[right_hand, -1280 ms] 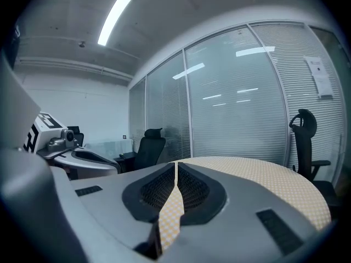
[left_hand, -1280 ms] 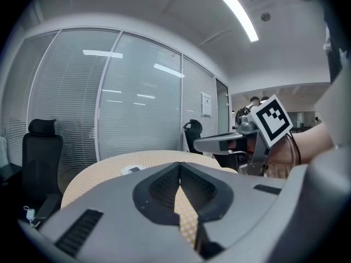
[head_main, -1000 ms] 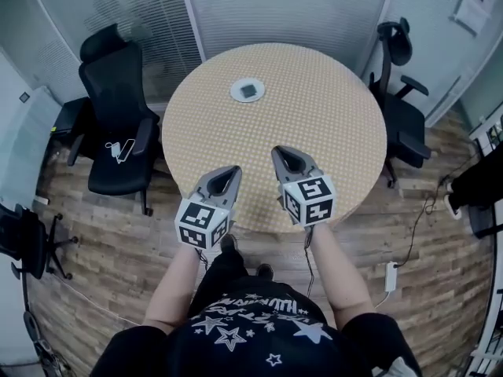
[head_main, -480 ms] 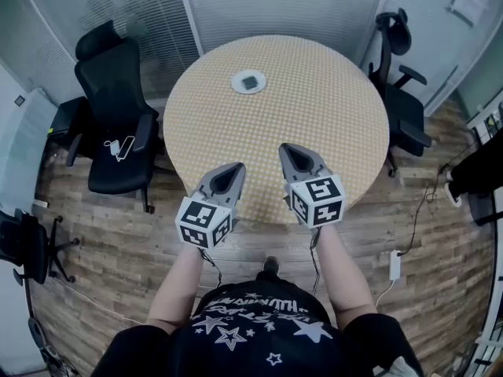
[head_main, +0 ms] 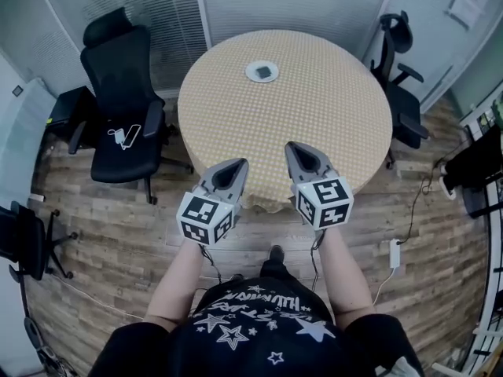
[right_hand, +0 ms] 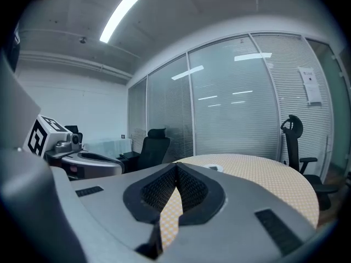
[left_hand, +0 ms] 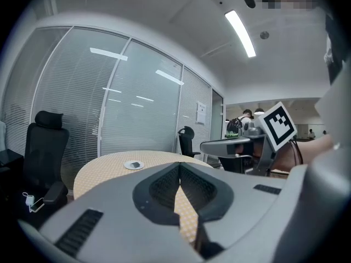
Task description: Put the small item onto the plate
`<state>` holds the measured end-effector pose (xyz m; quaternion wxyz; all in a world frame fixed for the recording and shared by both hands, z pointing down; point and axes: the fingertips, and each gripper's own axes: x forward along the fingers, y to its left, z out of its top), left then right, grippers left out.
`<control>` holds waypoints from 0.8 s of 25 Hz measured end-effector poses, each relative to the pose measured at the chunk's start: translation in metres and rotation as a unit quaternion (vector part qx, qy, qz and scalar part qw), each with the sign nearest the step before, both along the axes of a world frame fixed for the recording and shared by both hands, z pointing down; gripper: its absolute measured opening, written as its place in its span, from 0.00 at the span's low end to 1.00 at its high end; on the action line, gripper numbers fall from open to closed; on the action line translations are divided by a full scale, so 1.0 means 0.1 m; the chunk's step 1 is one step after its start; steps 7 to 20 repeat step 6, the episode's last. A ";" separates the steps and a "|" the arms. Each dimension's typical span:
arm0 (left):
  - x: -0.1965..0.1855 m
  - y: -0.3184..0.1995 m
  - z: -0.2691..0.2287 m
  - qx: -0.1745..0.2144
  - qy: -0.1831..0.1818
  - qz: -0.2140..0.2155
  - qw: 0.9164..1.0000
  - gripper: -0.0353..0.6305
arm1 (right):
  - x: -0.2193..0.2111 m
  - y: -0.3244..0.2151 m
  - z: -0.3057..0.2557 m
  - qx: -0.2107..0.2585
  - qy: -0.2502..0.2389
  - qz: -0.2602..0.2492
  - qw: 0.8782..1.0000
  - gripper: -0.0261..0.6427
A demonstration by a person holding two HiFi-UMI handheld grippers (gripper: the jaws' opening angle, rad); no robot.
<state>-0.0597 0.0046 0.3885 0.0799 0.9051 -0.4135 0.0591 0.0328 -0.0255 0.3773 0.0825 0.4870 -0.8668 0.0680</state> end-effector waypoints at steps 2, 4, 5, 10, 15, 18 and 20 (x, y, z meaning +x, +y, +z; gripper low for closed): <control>-0.09 0.13 -0.02 0.003 0.001 0.005 1.000 0.06 | -0.13 0.14 -0.06 0.007 0.004 -0.002 1.000 0.08; -0.18 0.25 -0.04 0.006 0.003 0.009 1.000 0.06 | -0.25 0.26 -0.10 0.012 0.008 -0.004 1.000 0.08; -0.22 0.31 -0.05 0.007 0.004 0.010 1.000 0.06 | -0.31 0.32 -0.12 0.013 0.009 -0.005 1.000 0.08; -0.27 0.37 -0.07 0.009 0.005 0.012 1.000 0.06 | -0.37 0.39 -0.14 0.015 0.011 -0.005 1.000 0.08; -0.27 0.37 -0.07 0.009 0.005 0.012 1.000 0.06 | -0.37 0.39 -0.14 0.015 0.011 -0.005 1.000 0.08; -0.27 0.37 -0.07 0.009 0.005 0.012 1.000 0.06 | -0.37 0.39 -0.14 0.015 0.011 -0.005 1.000 0.08; -0.27 0.37 -0.07 0.009 0.005 0.012 1.000 0.06 | -0.37 0.39 -0.14 0.015 0.011 -0.005 1.000 0.08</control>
